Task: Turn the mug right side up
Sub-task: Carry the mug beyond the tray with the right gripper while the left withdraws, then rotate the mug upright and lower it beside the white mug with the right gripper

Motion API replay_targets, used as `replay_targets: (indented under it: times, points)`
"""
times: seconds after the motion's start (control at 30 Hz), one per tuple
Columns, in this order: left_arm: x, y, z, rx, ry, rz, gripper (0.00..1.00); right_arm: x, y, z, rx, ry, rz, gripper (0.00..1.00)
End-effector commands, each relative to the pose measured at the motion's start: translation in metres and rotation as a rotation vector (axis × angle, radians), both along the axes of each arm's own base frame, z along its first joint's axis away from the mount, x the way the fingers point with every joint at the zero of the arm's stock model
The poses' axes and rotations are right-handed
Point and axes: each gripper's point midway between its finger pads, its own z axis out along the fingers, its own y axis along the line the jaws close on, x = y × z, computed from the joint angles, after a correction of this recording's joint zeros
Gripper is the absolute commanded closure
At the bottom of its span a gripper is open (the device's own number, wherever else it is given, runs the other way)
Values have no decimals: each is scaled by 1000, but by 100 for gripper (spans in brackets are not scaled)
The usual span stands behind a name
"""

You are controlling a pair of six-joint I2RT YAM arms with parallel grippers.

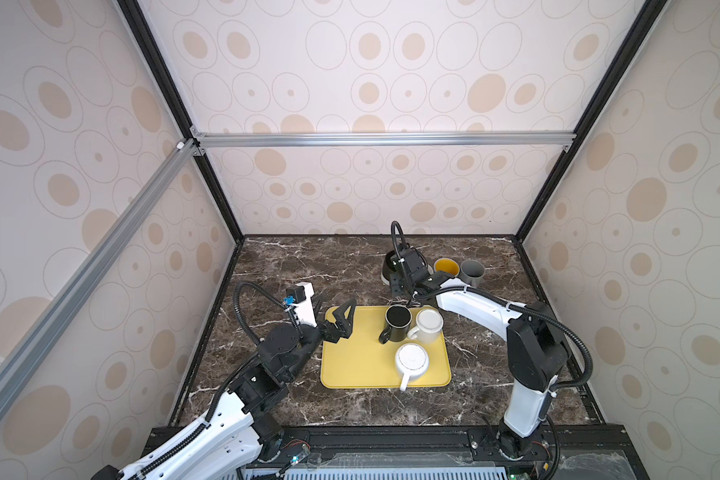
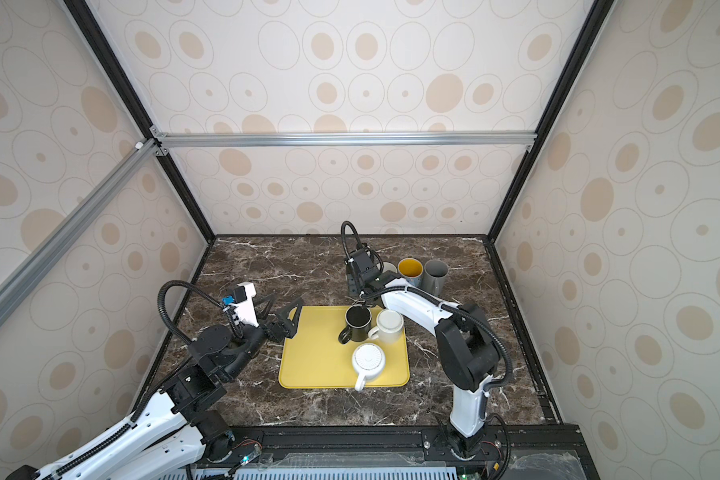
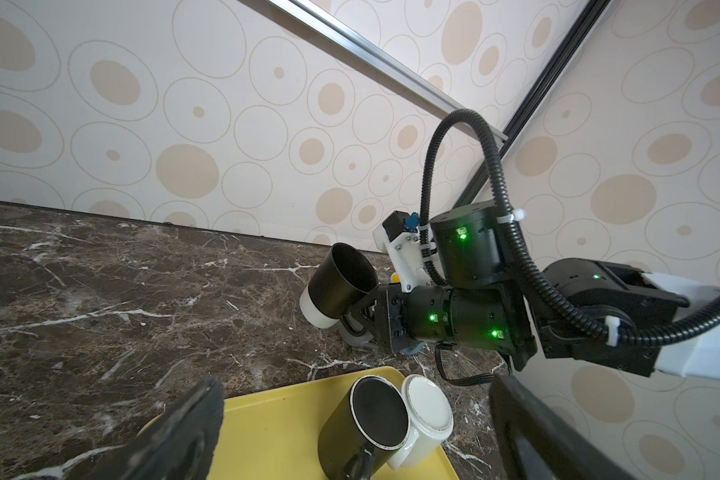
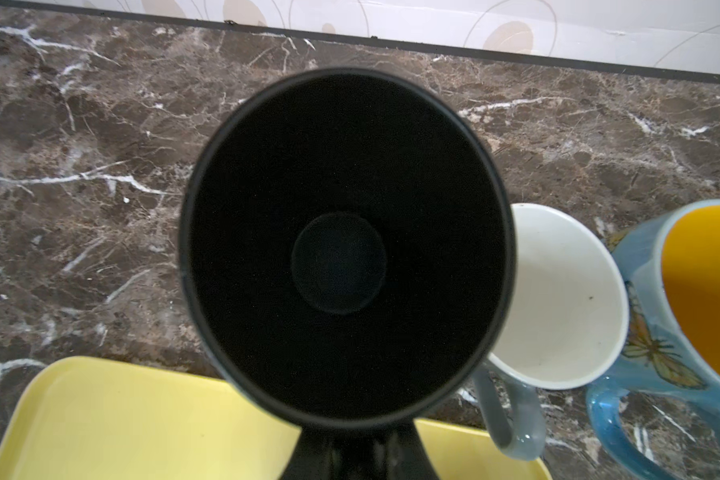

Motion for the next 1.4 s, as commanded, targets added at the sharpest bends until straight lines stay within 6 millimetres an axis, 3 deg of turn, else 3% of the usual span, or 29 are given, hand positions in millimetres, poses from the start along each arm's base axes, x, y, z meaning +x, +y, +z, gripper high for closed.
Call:
replay_targets:
  times: [0.0, 0.63, 1.27, 1.37]
  points:
    - [2, 6, 4, 15, -20, 25, 0, 16, 4, 24, 1, -96, -30, 100]
    - [3, 5, -1, 24, -5, 20, 0, 22, 2, -8, -42, -64, -57, 100]
    - [5, 6, -12, 35, 12, 28, 0, 24, -2, -22, -102, -36, -101, 100]
    - [6, 7, -13, 37, 14, 33, 0, 24, -2, -21, -100, -32, -107, 96]
